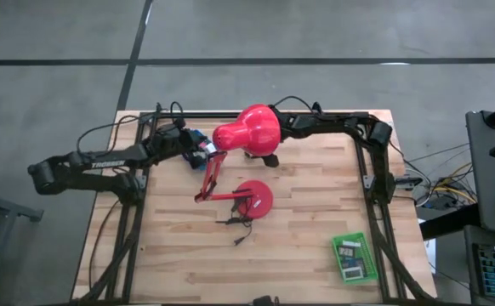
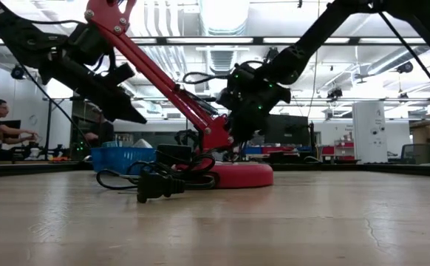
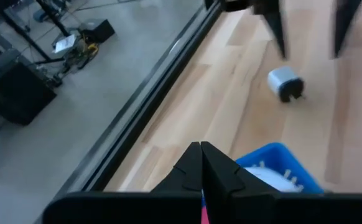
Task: Pick & Place Office items
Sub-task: Put the white black charger adapter into the blue bin
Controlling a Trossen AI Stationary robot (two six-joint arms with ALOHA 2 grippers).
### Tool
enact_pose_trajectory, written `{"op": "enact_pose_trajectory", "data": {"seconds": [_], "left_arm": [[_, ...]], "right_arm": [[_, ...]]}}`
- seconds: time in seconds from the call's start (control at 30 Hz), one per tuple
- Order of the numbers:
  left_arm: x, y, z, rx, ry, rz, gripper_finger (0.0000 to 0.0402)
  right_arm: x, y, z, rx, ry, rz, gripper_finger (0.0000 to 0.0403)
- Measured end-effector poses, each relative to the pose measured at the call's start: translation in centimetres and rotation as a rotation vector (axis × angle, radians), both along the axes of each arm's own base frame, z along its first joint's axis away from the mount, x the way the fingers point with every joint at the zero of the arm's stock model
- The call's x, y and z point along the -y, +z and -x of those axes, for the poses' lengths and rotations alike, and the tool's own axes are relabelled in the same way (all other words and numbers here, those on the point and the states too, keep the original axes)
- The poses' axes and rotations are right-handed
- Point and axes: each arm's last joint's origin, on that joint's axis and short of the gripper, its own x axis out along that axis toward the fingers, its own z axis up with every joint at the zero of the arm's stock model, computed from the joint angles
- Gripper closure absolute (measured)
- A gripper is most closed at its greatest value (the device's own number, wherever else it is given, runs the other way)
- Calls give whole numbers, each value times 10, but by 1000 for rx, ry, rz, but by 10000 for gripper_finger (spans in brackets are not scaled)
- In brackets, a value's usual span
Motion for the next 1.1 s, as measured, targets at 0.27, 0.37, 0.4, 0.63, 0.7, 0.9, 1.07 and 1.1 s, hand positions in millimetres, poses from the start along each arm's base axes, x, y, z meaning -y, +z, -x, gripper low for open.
{"op": "enact_pose_trajectory", "data": {"seconds": [0.27,0.37,0.4,0.63,0.7,0.9,1.07,1.1], "left_arm": [[-10,1,8,4,48,0,390],[-10,2,9,10,47,-2,375],[-10,3,9,11,47,-3,370],[-11,3,10,14,50,-8,345],[-11,3,10,14,51,-7,342],[-11,4,9,23,46,-5,337],[-11,4,9,31,49,4,336],[-11,4,9,33,53,4,335]], "right_arm": [[7,-9,-4,-88,24,-1,179],[12,-8,-4,-104,20,20,179],[14,-5,-6,-94,21,28,179],[18,-3,-8,-116,22,51,179],[18,-2,-8,-113,22,51,179],[16,-2,-8,-120,21,45,179],[15,-2,-8,-119,26,47,179],[15,-2,-8,-120,25,46,179]]}}
